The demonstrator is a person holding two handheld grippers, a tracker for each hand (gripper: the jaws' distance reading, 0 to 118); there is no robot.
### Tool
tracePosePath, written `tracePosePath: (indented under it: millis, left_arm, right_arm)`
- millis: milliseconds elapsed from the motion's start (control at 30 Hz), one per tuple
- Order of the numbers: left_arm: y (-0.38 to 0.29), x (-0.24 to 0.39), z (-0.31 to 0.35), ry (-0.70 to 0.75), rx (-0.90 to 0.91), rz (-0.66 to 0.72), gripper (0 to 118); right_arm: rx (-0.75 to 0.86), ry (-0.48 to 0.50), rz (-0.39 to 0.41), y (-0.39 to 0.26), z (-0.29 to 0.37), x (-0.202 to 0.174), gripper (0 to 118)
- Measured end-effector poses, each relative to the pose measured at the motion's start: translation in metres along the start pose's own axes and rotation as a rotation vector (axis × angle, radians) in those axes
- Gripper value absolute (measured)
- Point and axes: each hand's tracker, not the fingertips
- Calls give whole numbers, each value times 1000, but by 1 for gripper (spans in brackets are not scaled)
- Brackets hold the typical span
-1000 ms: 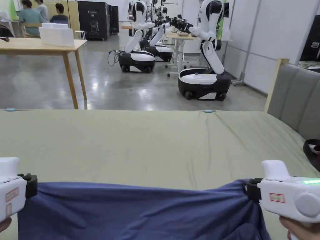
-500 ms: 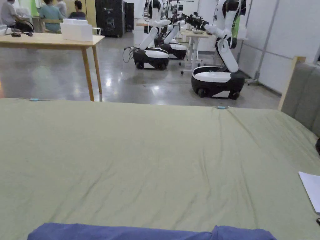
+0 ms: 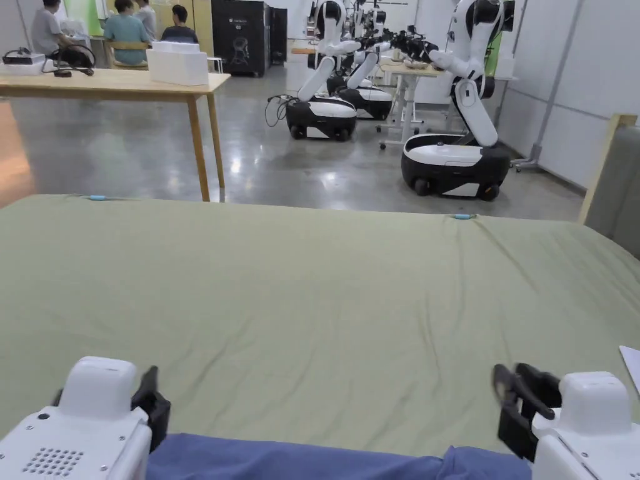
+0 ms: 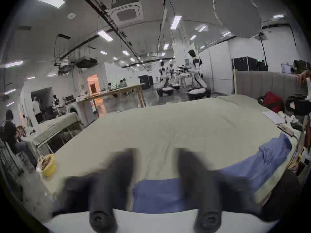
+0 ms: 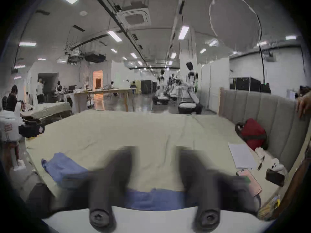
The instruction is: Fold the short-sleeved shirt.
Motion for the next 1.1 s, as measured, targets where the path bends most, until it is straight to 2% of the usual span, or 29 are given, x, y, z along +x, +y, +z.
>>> tracePosePath:
  millis: [33, 100, 167, 200, 233, 300, 333, 367, 500, 600, 633, 667, 767, 800, 833, 867, 900, 933, 967, 1000, 1100]
  left_arm:
    - [-8, -4, -4, 12, -30, 1, 0]
    - [-16, -20, -3, -49, -59, 37, 0]
    - [-31, -48, -4, -96, -91, 162, 0]
    - [-39, -65, -5, -121, -117, 211, 5]
    - [-49, -84, -8, -144, -156, 259, 31]
    - [-73, -119, -16, -239, -242, 354, 114]
    - [-84, -137, -20, -294, -286, 400, 118]
    - [-103, -142, -25, -328, -363, 416, 117]
    - [-149, -175, -45, -504, -423, 700, 118]
    - [-208, -182, -86, -702, -490, 1090, 118]
    - [-222, -176, -96, -807, -442, 1217, 118]
    - [-218, -174, -101, -868, -304, 1252, 118]
    - [-212, -141, -125, -988, -374, 1450, 113]
    - [-210, -132, -132, -972, -375, 1422, 100]
    - [-208, -124, -137, -926, -406, 1397, 46]
    - [-219, -119, -148, -784, -496, 1361, 6]
    - [-224, -114, -149, -662, -564, 1308, 6]
    - [-226, -118, -148, -638, -529, 1290, 6]
    - [-218, -121, -147, -732, -428, 1322, 6]
    - [-210, -121, -135, -656, -422, 1330, 5]
    - [-203, -145, -119, -494, -360, 1202, 5]
  right_arm:
    - [-5, -56, 26, -2, -1, -6, 0]
    - [-32, 39, -19, -4, 1, -10, 0]
    - [-19, 30, -18, -8, 4, -12, 0]
    - [-21, 28, -2, -9, 5, -14, 0]
    - [-32, 25, 8, -10, 6, -16, 0]
    - [-41, 33, -8, -14, 7, -12, 0]
    - [-50, 37, -20, -16, 9, -14, 0]
    - [-58, 38, -25, -18, 10, -16, 0]
    - [-88, 47, -47, -22, 12, -19, 0]
    - [-96, 45, -60, -20, 13, -18, 0]
    - [-97, 44, -66, -18, 14, -19, 0]
    - [-97, 43, -72, -15, 15, -18, 0]
    - [-90, 40, -81, -8, 17, -18, 0]
    - [-84, 35, -82, -6, 18, -18, 0]
    - [-80, 33, -85, -4, 18, -17, 0]
    - [-77, 31, -90, -2, 18, -17, 0]
    - [-77, 27, -92, -1, 18, -17, 0]
    - [-75, 24, -94, -1, 19, -17, 0]
    - [-75, 22, -94, -1, 19, -17, 0]
    - [-76, 20, -94, -1, 19, -17, 0]
    - [-82, 18, -92, -1, 20, -17, 0]
